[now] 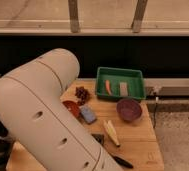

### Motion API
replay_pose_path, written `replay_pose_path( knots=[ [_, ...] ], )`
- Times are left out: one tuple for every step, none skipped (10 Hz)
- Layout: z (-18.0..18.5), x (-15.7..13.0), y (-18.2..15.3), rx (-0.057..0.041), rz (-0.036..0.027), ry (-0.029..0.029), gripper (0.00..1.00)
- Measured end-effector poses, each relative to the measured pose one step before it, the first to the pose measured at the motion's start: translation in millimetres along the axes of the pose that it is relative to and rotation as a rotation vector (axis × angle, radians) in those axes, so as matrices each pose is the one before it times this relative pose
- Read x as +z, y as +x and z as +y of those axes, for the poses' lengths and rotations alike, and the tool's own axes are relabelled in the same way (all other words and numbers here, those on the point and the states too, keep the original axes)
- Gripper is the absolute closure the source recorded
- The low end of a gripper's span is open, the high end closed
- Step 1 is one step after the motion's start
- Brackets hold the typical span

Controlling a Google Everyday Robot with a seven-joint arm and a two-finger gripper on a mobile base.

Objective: Place fork in red bowl

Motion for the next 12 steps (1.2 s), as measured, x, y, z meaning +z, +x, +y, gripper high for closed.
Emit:
replay_pose_path(
  knots=[
    [-1.48,2.58,-0.47,0.00304,-0.00926,-0.00424,1.00],
    [0.24,-1.30,-0.46,-0.00237,-0.00201,0.00073,1.00],
    [-0.22,-1.87,0.49,-0.00202,0.00126,0.00120,1.00],
    [-1.98,-0.52,1.89,0.00254,0.00330,0.00143,1.00],
    [-0.13,-0.01,0.38,0.00004,0.00136,0.00031,1.00],
    [0.35,-1.15,-0.33,-0.00552,-0.00204,-0.00027,1.00],
    [-1.98,-6.91,-1.94,-0.00412,-0.02636,-0.01521,1.00],
    [-3.09,-11.25,-2.47,0.00053,-0.03681,-0.01629,1.00],
    [0.38,-19.32,-6.19,-0.00465,-0.04687,-0.02179,1.00],
    [1.25,-12.81,-4.58,-0.00397,-0.03023,-0.01490,1.00],
    [-1.04,-17.71,-4.94,-0.00158,-0.04664,-0.02028,1.00],
    [-1.94,-11.99,-3.59,-0.00130,-0.03529,-0.01326,1.00]
  ],
)
